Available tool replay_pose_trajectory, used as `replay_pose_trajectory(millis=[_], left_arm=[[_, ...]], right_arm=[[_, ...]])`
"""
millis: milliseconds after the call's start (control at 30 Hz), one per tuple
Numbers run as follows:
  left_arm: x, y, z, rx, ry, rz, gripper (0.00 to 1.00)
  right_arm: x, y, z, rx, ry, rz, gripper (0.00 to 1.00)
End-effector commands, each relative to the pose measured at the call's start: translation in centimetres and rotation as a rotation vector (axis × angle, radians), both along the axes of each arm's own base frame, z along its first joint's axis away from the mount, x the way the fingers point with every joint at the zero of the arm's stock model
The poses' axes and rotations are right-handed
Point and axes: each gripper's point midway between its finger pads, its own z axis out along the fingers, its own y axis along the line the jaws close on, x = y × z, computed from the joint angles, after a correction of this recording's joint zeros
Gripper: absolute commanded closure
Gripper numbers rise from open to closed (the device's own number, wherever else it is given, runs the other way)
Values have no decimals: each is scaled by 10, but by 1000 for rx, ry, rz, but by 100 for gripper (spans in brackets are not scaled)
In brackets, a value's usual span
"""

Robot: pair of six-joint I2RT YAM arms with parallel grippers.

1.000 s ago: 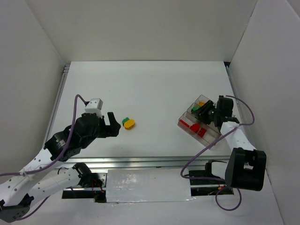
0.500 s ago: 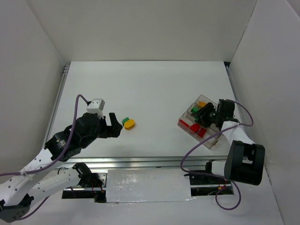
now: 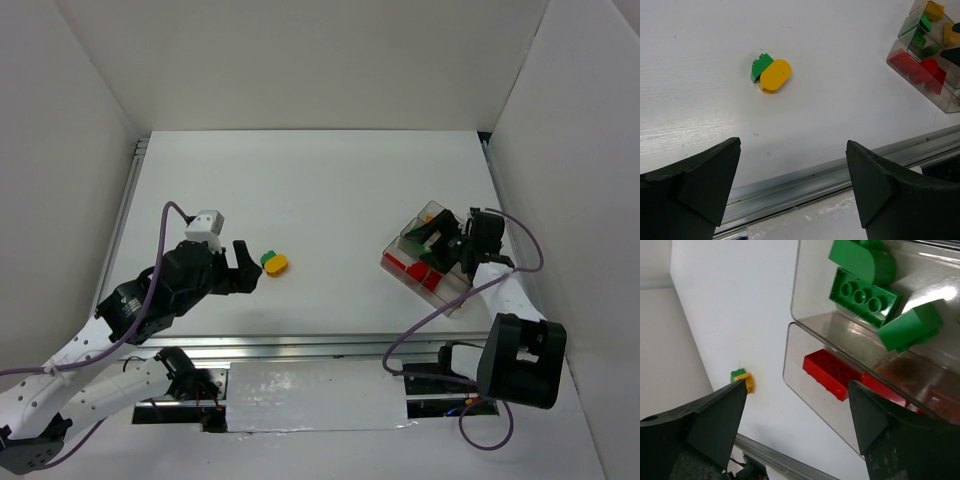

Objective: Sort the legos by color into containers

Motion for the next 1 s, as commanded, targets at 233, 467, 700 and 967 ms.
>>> replay_pose_trajectory(millis=[233,467,700,967], left_arm=[[8,17,1,-16,-8,146,1],[6,52,-2,-6,32,374,1],[2,50,15,-42,-30,308,0],[0,33,-4,14,3,176,0]], right_arm=[[-11,96,69,-172,-220,295,0],[-8,177,43,-449,-102,401,0],[9,271,32,-533,-3,238,0],[2,338,-7,-540,79,122,0]])
